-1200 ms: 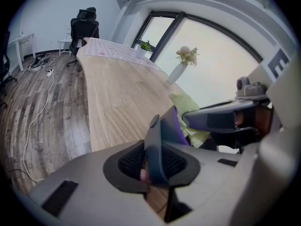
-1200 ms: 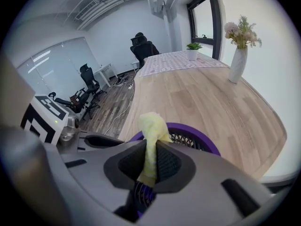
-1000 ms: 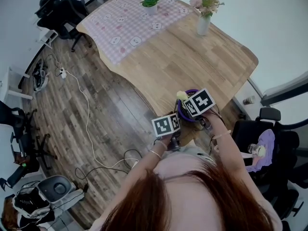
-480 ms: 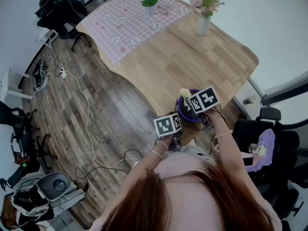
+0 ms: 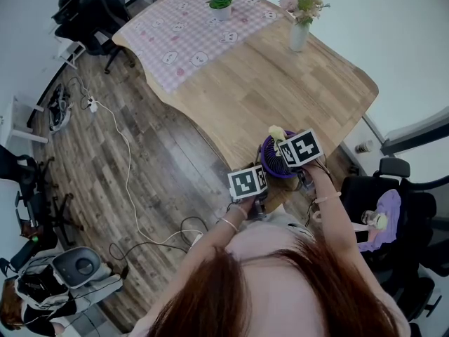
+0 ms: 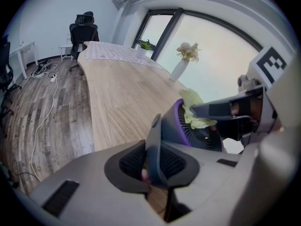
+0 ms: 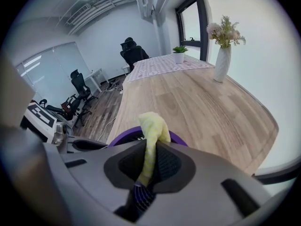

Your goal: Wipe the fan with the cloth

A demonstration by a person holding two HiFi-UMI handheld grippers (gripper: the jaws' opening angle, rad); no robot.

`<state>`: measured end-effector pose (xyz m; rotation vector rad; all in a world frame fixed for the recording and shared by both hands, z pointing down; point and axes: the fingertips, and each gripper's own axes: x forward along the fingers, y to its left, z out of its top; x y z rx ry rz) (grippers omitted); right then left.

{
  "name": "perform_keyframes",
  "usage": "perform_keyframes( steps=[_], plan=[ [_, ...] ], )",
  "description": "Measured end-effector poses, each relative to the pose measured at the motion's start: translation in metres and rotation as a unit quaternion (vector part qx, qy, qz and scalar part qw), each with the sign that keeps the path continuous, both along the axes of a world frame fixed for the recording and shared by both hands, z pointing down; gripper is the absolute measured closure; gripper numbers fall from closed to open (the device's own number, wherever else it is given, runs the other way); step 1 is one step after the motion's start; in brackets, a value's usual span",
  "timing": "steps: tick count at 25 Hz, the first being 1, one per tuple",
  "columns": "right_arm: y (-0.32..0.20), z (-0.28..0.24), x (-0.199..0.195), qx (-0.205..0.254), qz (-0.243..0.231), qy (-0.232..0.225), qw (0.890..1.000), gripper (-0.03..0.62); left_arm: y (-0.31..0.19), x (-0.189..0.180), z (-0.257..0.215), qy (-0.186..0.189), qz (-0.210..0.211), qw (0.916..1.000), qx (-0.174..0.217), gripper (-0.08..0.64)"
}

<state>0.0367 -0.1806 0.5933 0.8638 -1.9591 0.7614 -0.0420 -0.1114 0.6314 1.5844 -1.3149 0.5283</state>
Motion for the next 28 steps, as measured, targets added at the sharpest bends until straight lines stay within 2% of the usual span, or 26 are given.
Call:
perform_keyframes(
  steps=[4, 9, 16, 23, 28],
  plan=[
    [0.002, -0.002, 0.004, 0.007, -0.008, 0.011, 1.000, 0.549, 0.002, 0.001, 0.000, 0.000, 0.000, 1.0000, 0.000, 0.492],
    [0.001, -0.001, 0.007, 0.036, -0.048, 0.042, 0.997, 0.549, 0.000, 0.000, 0.000, -0.004, -0.002, 1.0000, 0.000, 0.492],
    [0.002, -0.002, 0.011, 0.049, -0.067, 0.041, 0.996, 0.549, 0.000, 0.000, 0.000, -0.008, -0.001, 1.0000, -0.001, 0.492],
    [0.004, 0.004, 0.020, 0.066, -0.116, 0.058, 0.989, 0.549, -0.002, -0.001, 0.001, -0.008, -0.005, 1.0000, 0.001, 0.492],
    [0.007, 0.003, 0.025, 0.074, -0.128, 0.075, 0.986, 0.549, -0.001, 0.000, 0.002, 0.003, -0.012, 0.9999, -0.002, 0.491]
  ],
)
